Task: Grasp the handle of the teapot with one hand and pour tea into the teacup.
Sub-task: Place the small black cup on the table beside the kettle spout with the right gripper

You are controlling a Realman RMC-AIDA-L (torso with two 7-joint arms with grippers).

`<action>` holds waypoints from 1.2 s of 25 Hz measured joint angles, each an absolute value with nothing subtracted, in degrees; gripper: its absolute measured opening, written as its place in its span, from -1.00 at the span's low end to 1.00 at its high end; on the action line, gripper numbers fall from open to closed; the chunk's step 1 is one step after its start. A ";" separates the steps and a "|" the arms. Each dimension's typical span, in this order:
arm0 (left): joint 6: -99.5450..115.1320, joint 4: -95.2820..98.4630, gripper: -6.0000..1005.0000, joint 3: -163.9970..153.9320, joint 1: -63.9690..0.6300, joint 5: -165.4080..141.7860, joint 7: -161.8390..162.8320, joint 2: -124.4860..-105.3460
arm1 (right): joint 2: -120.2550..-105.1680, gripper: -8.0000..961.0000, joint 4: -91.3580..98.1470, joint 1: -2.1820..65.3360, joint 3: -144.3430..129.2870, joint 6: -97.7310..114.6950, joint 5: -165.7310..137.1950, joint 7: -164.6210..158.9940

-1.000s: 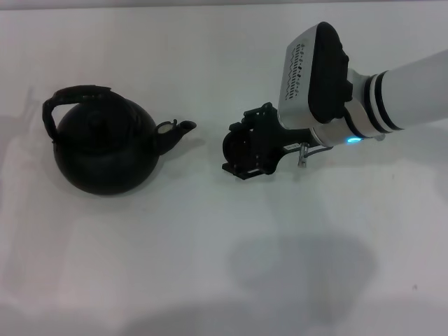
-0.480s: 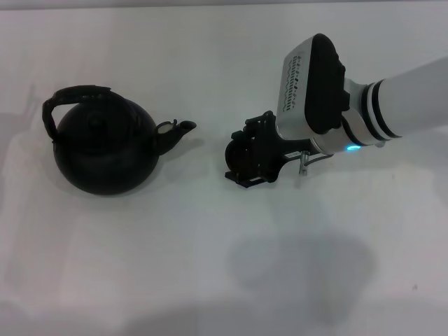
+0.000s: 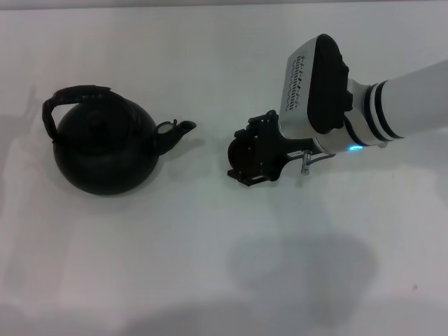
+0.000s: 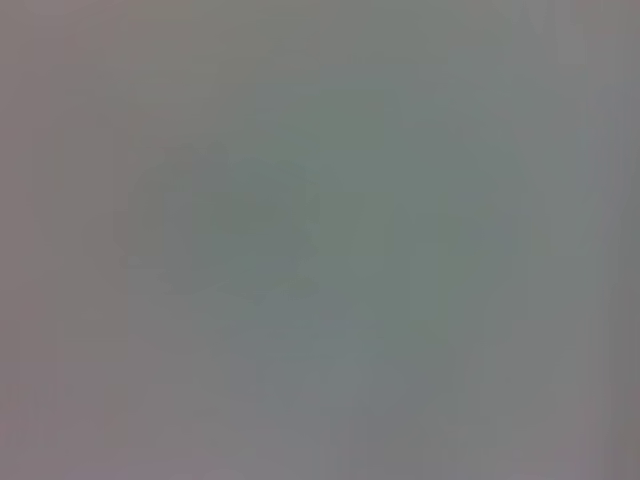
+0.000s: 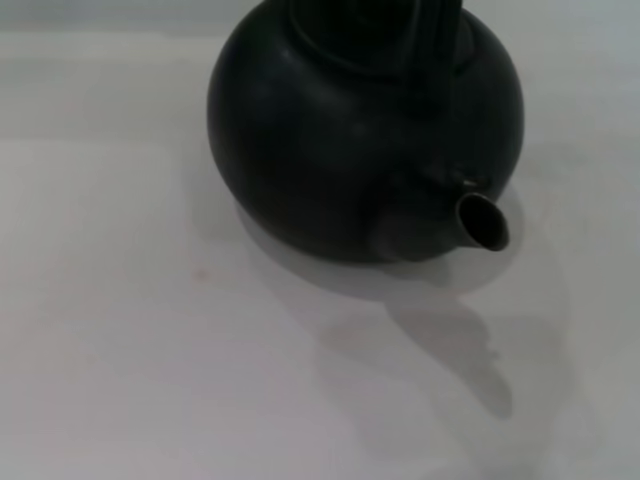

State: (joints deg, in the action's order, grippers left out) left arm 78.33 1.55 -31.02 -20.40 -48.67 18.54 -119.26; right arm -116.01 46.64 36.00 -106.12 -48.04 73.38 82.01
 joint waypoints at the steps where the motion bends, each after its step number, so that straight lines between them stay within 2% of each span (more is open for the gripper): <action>1: 78.34 1.55 0.60 -31.02 -20.35 -48.68 18.54 -119.28 | -116.01 0.52 46.66 35.98 -106.03 -48.00 73.38 82.01; 16: 79.68 1.60 0.59 -31.02 -20.14 -49.05 18.54 -119.10 | -115.92 0.54 46.62 36.02 -105.70 -47.51 73.39 81.89; 30: 79.52 1.85 0.58 -31.03 -19.80 -49.04 18.54 -119.08 | -115.92 0.75 46.42 35.94 -105.68 -47.58 73.41 80.57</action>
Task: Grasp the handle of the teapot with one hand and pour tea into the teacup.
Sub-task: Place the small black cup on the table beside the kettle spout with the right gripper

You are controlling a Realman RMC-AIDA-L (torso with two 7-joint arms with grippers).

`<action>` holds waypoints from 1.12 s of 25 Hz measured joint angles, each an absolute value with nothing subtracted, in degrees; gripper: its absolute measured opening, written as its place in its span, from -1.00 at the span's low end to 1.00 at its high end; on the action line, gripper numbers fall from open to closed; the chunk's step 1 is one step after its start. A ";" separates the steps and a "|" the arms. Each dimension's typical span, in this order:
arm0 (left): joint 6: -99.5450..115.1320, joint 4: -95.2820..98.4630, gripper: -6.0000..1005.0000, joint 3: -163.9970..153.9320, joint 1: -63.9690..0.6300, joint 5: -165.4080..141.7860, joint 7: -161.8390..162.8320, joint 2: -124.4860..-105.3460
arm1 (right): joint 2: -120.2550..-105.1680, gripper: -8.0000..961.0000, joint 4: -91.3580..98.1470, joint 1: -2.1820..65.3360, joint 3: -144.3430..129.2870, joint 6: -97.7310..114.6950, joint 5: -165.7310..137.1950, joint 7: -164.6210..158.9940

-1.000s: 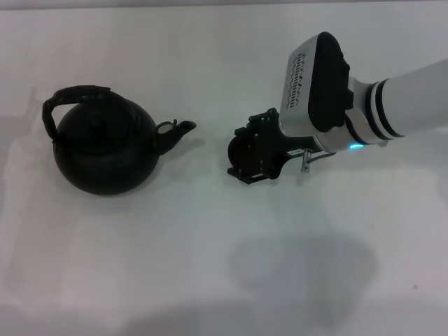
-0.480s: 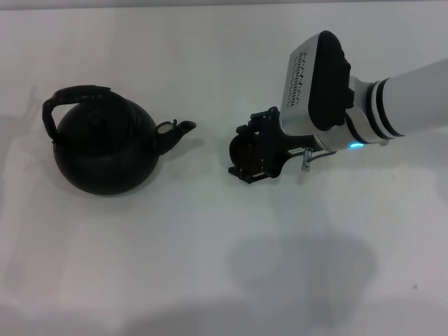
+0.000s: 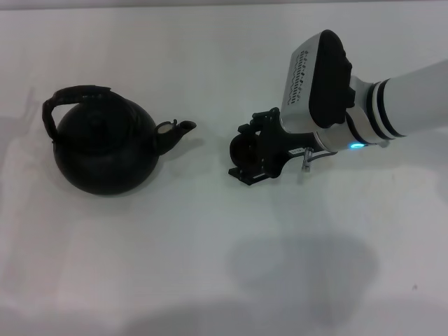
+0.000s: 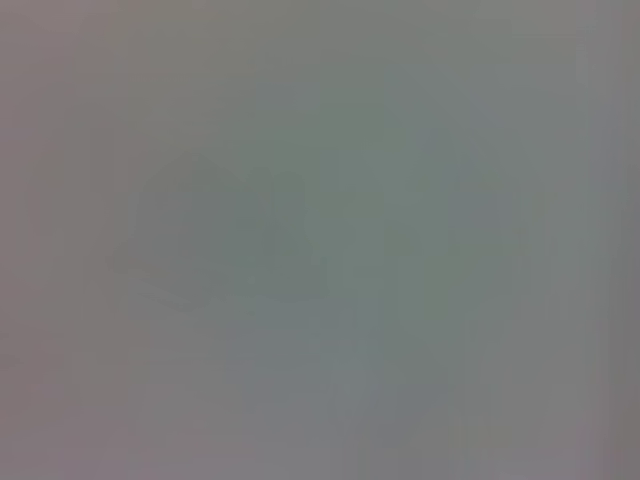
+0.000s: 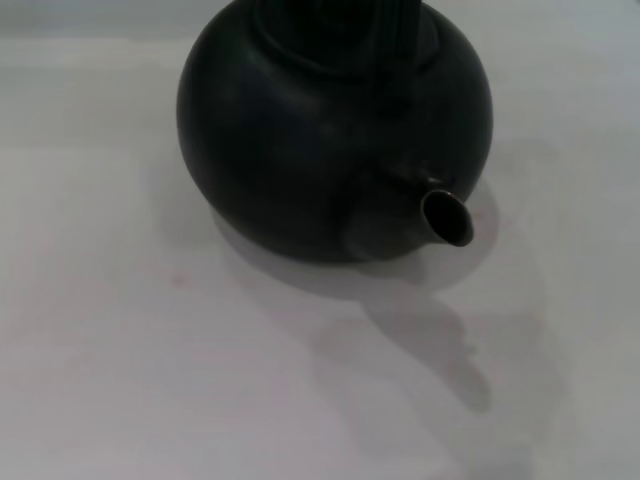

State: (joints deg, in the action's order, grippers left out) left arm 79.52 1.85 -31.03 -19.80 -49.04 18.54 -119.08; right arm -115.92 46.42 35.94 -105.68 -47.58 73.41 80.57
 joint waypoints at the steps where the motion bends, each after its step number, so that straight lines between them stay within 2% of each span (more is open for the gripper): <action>1: 79.50 1.85 0.58 -31.02 -19.76 -49.05 18.54 -119.07 | -115.88 0.77 46.49 35.91 -105.63 -47.59 73.43 80.51; 18: 79.65 1.85 0.57 -31.03 -19.48 -49.13 18.54 -119.05 | -115.45 0.78 46.78 34.99 -99.34 -52.87 74.43 80.90; 28: 79.73 1.84 0.56 -31.06 -19.24 -50.61 18.53 -119.08 | -115.23 0.78 48.77 30.30 -86.03 -57.66 74.65 85.32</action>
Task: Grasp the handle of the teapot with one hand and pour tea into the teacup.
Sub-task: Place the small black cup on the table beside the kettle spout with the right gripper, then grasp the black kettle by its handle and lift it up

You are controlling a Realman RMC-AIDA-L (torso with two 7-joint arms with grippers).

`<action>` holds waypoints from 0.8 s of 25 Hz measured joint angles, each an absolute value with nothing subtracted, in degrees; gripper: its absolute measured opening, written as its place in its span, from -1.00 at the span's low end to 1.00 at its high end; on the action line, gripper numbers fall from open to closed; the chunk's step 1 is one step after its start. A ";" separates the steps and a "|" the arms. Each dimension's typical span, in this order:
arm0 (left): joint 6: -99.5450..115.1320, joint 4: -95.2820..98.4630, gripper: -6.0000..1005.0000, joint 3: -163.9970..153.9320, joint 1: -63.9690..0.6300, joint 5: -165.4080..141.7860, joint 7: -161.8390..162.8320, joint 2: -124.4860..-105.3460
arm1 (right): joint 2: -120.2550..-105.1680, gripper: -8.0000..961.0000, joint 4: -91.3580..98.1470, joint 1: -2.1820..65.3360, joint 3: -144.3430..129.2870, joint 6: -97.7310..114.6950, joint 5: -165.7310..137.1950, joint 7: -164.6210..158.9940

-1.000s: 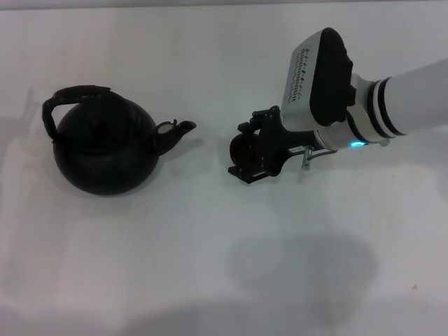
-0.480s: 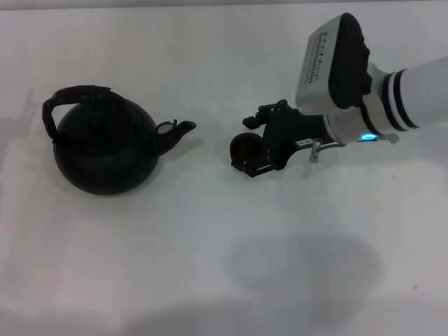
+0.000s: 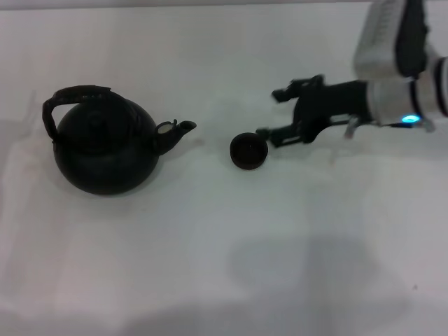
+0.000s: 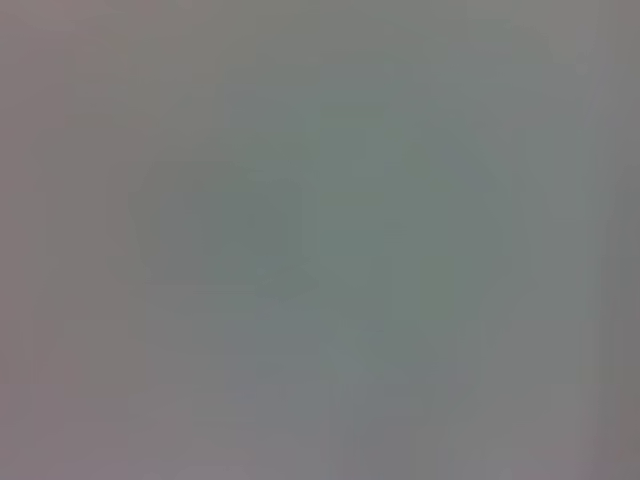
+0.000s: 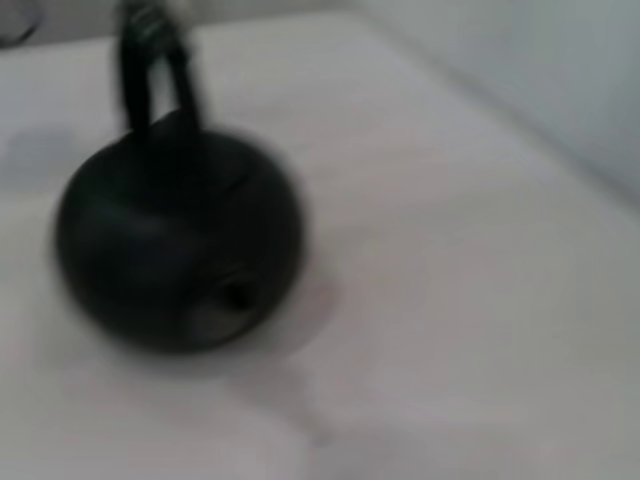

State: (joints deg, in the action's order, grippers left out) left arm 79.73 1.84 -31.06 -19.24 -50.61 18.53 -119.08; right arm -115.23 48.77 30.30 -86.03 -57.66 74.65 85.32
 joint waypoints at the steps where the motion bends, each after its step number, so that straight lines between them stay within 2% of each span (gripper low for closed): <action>1: 79.73 1.84 0.56 -31.09 -19.17 -51.26 18.50 -119.08 | -115.22 0.78 48.82 29.36 -83.87 -57.49 75.73 86.79; 6: 81.16 1.92 0.56 -31.11 -16.92 -54.85 20.22 -118.91 | -115.14 0.78 47.51 25.46 -73.54 -57.14 84.04 95.56; 10: 84.73 6.20 0.56 -31.11 -12.53 -60.69 24.53 -118.80 | -115.01 0.77 43.93 23.29 -65.63 -57.16 91.16 102.62; 18: 92.96 18.19 0.55 -31.11 -2.54 -63.70 40.18 -118.93 | -114.96 0.77 38.24 22.38 -55.46 -57.03 93.06 108.06; 20: 92.94 19.79 0.55 -31.11 -1.91 -64.17 42.63 -118.88 | -114.96 0.77 36.91 22.52 -54.27 -56.79 93.08 108.86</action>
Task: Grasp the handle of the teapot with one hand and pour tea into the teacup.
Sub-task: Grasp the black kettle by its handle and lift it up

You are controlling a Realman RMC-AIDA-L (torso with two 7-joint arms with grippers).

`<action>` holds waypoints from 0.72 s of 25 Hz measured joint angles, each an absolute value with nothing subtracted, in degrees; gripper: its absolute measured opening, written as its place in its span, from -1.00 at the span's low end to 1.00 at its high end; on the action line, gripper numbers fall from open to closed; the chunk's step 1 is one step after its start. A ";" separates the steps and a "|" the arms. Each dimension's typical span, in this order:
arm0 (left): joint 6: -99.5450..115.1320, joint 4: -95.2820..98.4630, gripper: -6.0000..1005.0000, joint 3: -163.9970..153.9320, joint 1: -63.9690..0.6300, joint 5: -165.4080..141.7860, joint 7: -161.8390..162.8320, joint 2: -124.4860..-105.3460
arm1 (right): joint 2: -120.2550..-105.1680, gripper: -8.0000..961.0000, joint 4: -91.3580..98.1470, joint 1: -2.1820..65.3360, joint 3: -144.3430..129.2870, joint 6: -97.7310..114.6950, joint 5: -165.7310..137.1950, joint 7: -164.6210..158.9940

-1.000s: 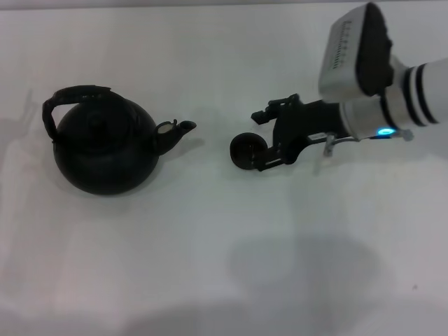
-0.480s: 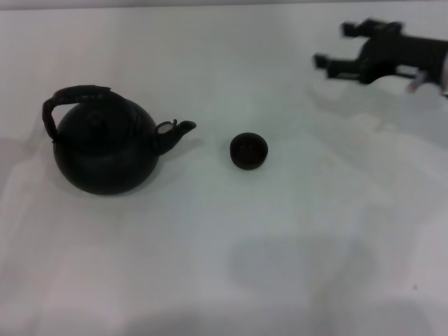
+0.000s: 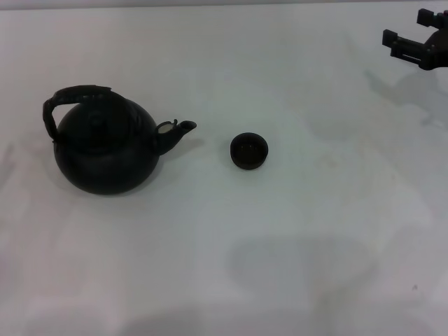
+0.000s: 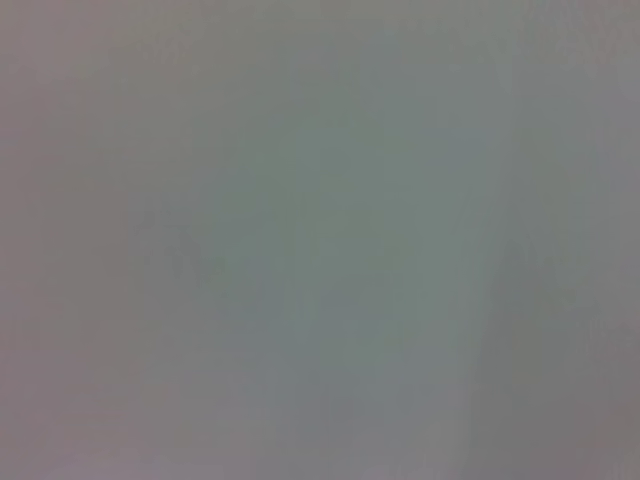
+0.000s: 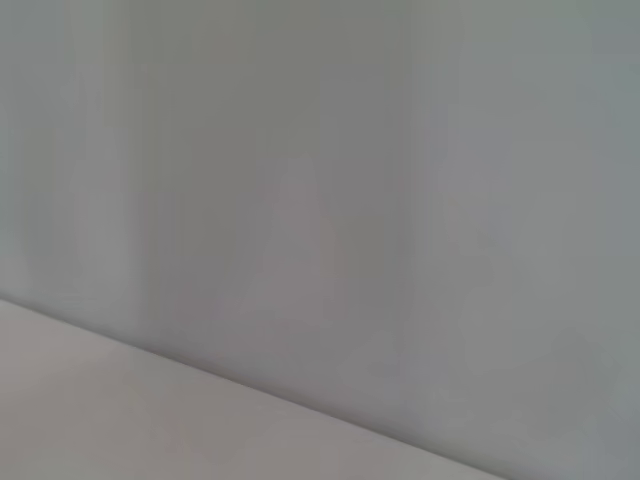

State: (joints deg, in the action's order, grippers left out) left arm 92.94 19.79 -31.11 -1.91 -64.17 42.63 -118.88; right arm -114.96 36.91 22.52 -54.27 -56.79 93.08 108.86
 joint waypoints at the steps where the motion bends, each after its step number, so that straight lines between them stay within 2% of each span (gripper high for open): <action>1: 92.73 21.50 0.55 -31.08 -1.20 -65.39 45.72 -118.83 | -114.96 0.77 36.32 22.58 -53.87 -56.62 93.08 109.14; 6: 90.54 26.96 0.55 -31.06 -0.74 -72.19 51.07 -119.02 | -114.96 0.77 33.98 23.08 -53.60 -53.49 93.12 110.44; 18: 88.20 29.09 0.54 -31.11 -7.63 -89.25 54.41 -118.74 | -114.96 0.77 31.49 23.37 -53.58 -47.73 93.16 112.14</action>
